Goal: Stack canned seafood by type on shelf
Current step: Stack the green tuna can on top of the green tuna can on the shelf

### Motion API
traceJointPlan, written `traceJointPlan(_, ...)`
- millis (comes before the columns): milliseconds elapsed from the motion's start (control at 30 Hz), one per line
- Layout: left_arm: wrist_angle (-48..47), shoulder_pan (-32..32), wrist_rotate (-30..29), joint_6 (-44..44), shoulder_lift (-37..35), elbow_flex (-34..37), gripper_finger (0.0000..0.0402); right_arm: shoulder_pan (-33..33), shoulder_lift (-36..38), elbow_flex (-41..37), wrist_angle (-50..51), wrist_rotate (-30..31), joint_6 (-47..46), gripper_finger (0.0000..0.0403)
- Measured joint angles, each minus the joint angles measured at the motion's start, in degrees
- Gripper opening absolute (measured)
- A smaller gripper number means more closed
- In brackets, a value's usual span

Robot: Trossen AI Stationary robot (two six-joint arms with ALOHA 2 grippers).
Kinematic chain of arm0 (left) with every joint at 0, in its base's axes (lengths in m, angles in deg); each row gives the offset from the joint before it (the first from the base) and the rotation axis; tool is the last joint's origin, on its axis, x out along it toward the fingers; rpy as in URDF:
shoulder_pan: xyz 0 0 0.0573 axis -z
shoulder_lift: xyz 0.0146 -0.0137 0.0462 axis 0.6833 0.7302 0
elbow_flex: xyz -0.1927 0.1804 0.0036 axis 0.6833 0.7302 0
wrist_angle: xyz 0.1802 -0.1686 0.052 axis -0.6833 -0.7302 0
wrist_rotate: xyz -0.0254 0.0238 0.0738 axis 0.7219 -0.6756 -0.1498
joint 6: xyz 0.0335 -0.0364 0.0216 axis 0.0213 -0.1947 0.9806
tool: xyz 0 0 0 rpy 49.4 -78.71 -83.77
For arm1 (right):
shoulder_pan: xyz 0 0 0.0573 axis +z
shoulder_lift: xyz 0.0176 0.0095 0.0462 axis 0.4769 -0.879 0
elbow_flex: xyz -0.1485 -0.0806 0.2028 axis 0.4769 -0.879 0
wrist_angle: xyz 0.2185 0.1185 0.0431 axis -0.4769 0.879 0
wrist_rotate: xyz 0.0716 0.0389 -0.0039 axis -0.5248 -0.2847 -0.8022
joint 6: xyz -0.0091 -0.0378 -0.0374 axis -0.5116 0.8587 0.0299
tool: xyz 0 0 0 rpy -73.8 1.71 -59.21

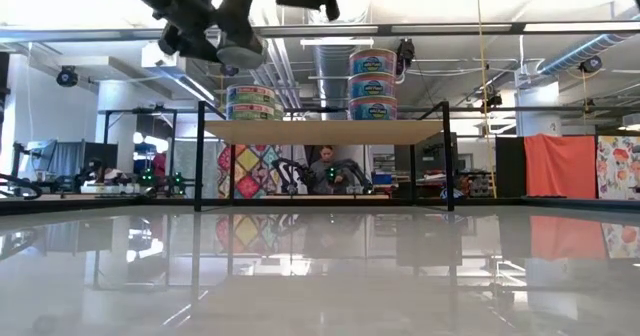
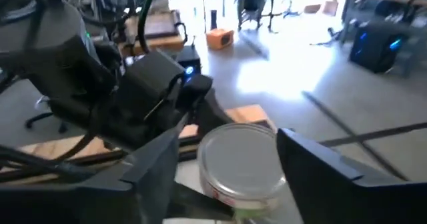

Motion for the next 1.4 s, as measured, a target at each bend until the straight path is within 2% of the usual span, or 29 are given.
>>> traceJointPlan(167, 0.23, -0.87, 2.91, -1.01, 2.20, 0.02, 0.0391, -1.98, -5.93, 6.92, 6.82, -4.59, 0.42, 0.0173)
traceJointPlan(300, 0.29, -1.47, 2.93, -1.88, 3.03, 0.04, 0.0391, -3.04, -9.85, 13.36, 12.12, -7.21, 3.12, 0.0130)
traceJointPlan(500, 0.26, -4.81, 3.25, -2.19, 3.27, 0.04, 0.0391, -3.41, -15.12, 17.94, 13.49, -7.70, 5.88, 0.0088)
traceJointPlan(633, 0.51, -6.51, 7.26, -2.81, 3.44, 0.04, 0.0391, -3.93, -17.44, 19.02, 13.37, -7.68, 6.33, 0.0068)
traceJointPlan(867, 0.83, -6.80, 8.58, -2.53, 5.13, 0.09, 0.0391, -4.51, -19.17, 19.04, 13.28, -7.27, 6.93, 0.0056)
traceJointPlan(1400, -0.50, -6.91, 8.61, -1.82, 5.83, 0.15, 0.0399, -4.54, -22.08, 19.28, 14.59, -7.43, 8.46, 0.0074)
